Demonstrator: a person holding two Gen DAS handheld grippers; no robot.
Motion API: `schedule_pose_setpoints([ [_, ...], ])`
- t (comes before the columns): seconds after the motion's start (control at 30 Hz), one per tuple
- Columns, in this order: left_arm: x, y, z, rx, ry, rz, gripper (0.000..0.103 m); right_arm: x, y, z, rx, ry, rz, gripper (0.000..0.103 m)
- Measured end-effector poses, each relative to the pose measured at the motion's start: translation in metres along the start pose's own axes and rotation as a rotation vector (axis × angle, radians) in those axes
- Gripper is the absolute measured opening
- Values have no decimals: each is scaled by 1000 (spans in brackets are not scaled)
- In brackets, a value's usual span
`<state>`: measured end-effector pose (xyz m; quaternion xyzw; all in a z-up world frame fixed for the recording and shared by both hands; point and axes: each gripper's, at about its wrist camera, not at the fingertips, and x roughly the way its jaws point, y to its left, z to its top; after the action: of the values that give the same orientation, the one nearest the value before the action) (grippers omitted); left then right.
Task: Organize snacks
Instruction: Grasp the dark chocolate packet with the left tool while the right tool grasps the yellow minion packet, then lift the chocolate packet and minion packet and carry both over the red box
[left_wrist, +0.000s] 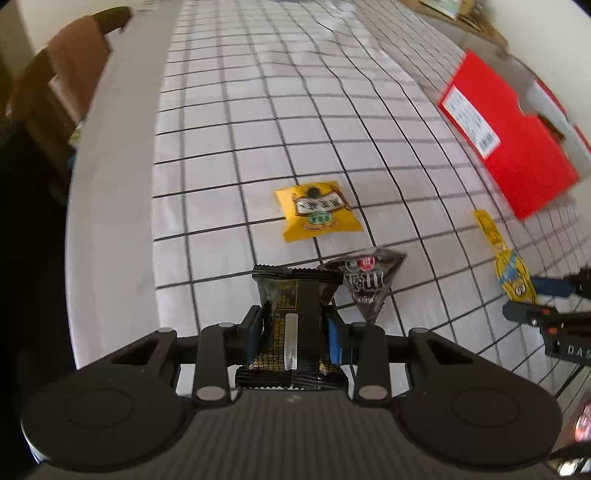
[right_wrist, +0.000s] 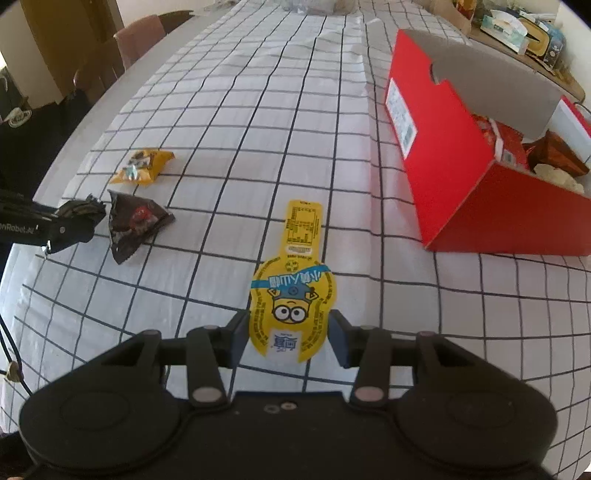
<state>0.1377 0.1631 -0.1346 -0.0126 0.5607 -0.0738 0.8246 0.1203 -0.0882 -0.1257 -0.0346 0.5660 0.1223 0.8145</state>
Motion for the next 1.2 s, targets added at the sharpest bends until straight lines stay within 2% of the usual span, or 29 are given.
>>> schedule_pose_setpoints([
  [0.13,-18,3,-2,-85,-31,-14,34,-15,-2,1,15,-29,23,45],
  [0.33,-42,-2,-3,-144,-85,-27,34,-38,-9,6,13,-75,55,45],
  [0.57,-67,-21,2,-137,-138,-24,34,-64,-19,11,0,-125,83,45],
  [1.2,-110,-126,46,-27,-249,-4,34,-117,-84,32,8,-270,114,45],
])
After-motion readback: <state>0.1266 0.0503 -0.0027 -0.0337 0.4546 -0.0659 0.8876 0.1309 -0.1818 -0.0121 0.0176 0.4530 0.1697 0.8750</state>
